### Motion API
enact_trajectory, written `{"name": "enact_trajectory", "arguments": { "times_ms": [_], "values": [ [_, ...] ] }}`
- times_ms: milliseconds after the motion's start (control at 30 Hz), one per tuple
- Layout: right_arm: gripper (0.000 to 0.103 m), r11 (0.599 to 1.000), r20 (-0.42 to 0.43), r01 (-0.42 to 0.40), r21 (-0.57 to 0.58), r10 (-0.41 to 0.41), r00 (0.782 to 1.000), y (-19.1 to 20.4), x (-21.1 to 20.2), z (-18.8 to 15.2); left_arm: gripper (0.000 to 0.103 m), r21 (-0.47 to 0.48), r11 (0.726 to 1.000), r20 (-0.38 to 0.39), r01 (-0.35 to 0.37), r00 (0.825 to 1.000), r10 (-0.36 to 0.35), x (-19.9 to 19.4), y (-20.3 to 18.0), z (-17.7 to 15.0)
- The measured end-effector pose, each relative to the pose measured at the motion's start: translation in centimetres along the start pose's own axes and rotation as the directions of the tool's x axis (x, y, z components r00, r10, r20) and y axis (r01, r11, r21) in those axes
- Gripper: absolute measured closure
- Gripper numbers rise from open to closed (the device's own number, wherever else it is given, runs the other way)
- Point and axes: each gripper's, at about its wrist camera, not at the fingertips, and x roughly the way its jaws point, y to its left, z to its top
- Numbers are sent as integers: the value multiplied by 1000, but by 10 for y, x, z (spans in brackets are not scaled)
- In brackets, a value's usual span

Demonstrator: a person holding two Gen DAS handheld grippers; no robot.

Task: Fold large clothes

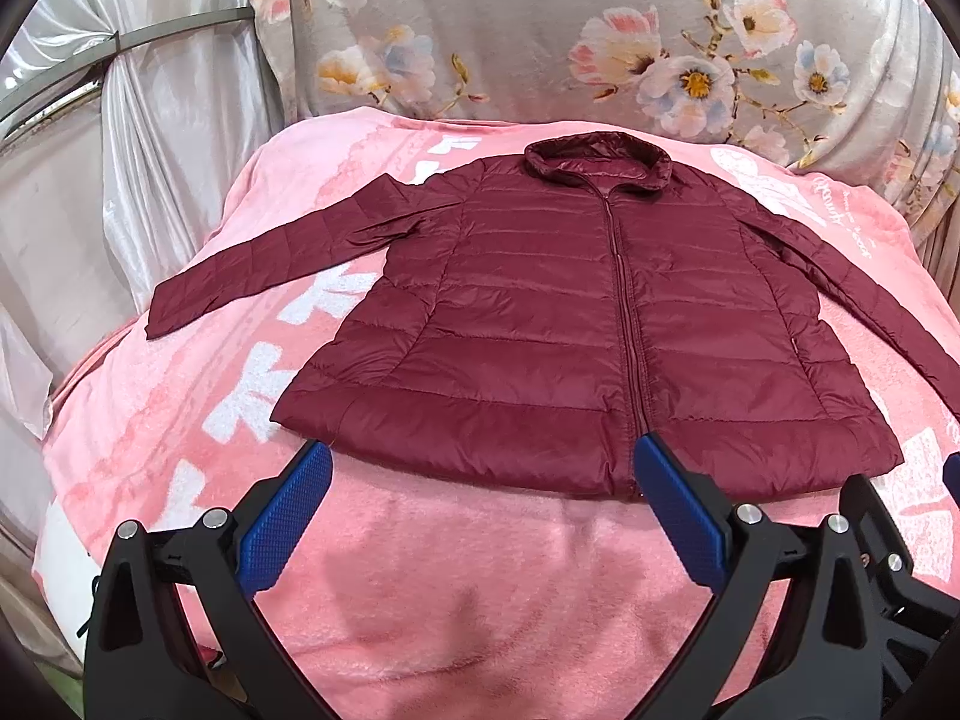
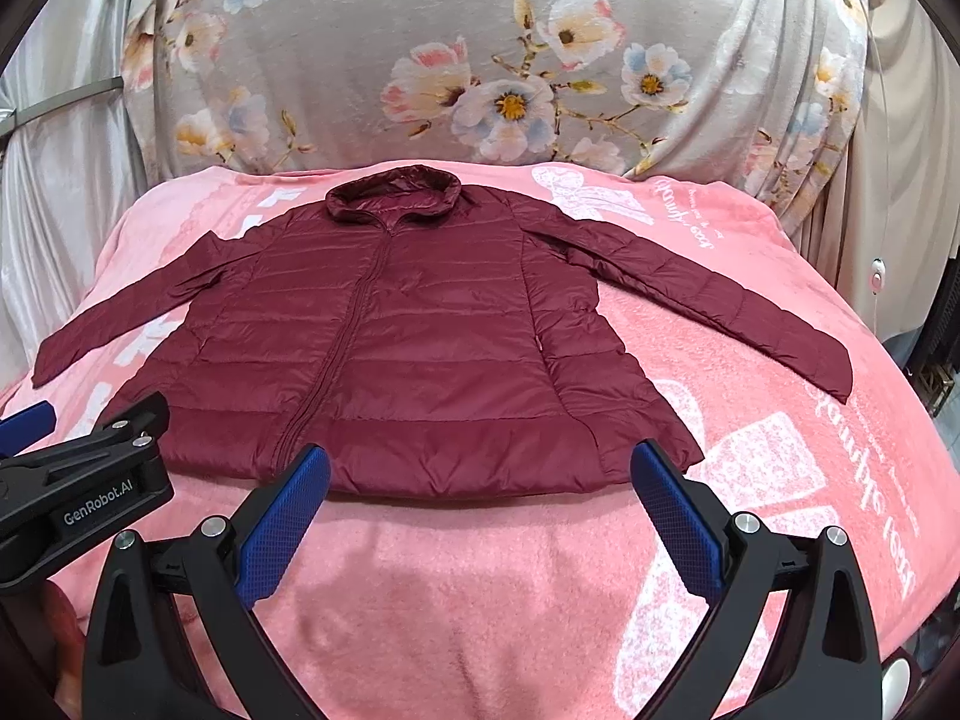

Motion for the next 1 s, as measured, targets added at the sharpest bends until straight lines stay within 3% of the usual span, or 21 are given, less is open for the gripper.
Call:
{"name": "enact_trajectory", "arguments": {
  "times_ms": [1000],
  "values": [
    [5,1000,-3,-8,-7,8,1000,2,1,0,5,-1,1000,-1,0,1000,0,1,1,-2]
  ]
}}
